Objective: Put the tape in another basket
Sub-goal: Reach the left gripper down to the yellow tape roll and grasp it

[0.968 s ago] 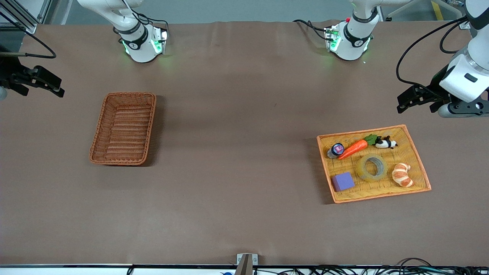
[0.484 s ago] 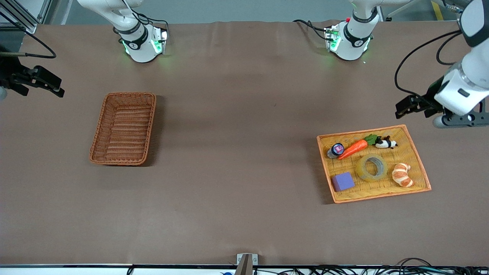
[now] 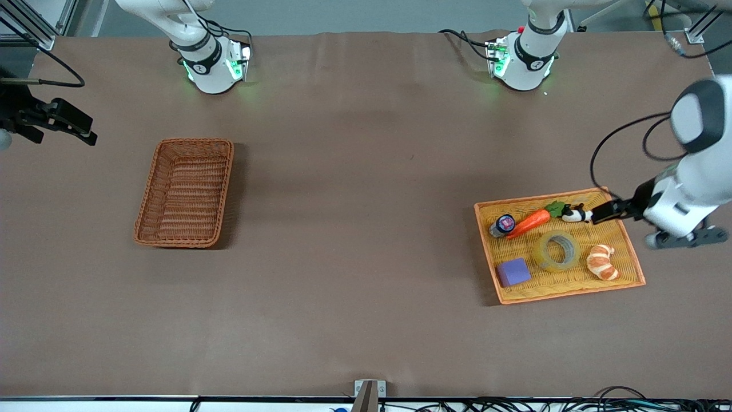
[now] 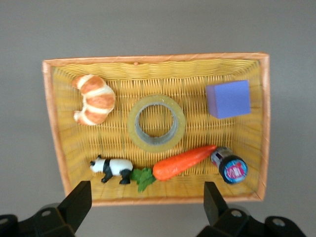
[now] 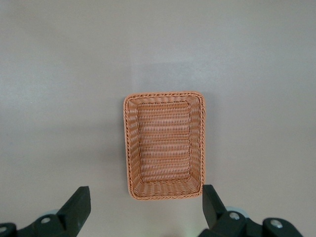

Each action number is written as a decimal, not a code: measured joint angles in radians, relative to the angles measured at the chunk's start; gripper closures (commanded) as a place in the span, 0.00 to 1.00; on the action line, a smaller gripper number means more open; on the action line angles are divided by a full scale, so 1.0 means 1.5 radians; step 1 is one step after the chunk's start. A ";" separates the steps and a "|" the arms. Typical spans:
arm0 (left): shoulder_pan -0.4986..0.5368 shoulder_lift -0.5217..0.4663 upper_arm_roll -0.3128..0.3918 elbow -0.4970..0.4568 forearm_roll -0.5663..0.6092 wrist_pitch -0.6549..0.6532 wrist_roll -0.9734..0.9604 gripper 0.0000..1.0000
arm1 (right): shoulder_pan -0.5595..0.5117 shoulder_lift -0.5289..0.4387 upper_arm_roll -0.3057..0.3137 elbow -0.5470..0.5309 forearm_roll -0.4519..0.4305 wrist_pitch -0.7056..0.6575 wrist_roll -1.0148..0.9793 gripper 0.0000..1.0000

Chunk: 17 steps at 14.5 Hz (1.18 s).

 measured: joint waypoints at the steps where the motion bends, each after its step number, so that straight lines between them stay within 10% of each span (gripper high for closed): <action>1: 0.001 0.025 0.000 0.000 0.000 0.021 0.000 0.00 | 0.000 0.000 0.000 0.000 0.000 0.000 0.000 0.00; 17: 0.036 0.232 0.000 -0.023 0.037 0.203 0.000 0.24 | 0.000 0.000 0.001 0.000 0.000 -0.010 0.000 0.00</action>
